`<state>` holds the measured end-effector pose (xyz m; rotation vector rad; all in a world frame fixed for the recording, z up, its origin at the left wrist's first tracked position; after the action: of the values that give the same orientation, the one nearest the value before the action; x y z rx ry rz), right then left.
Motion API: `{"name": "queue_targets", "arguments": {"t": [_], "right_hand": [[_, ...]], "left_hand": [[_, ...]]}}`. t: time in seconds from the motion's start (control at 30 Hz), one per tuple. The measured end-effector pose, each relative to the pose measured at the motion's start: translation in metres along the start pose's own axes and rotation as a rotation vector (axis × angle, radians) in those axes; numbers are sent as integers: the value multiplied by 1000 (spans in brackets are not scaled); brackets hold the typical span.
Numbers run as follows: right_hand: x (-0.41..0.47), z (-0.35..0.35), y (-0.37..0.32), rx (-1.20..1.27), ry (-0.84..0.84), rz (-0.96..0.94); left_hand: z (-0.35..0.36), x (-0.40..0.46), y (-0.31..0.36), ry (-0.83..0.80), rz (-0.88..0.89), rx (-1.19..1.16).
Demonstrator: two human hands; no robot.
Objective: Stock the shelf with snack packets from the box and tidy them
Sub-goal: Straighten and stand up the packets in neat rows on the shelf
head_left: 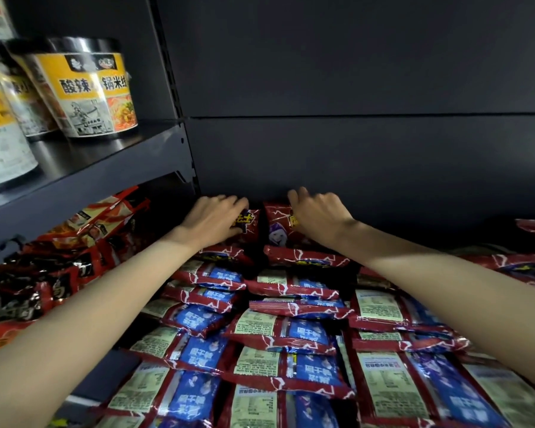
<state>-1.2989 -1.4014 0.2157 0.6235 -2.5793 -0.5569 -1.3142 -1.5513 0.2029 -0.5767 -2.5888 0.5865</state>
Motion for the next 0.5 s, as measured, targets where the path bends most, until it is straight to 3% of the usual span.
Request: {"name": "queue_targets", "arguments": {"t": [0.1,0.3,0.5], "right_hand": [[8,8,-1,39,-90,-14],[18,0,-1,191,3,55],[23,19,-13,199,-86,76]], "left_hand": [[0,0,4,36,22,75],[3,-7,-20,85,-160,-65],[15,-9,-19,39,-201,-118]]}}
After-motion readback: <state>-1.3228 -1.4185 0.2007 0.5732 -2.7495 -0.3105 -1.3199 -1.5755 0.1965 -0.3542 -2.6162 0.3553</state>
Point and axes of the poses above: each hand's wrist, its own x-axis towards the middle knuckle, its own z-axis out of the palm, y = z × x, the point moved 7 cm from there along x, towards the middle knuckle, and after that the axes turned 1 degree about -y, right-handed, at the moved point
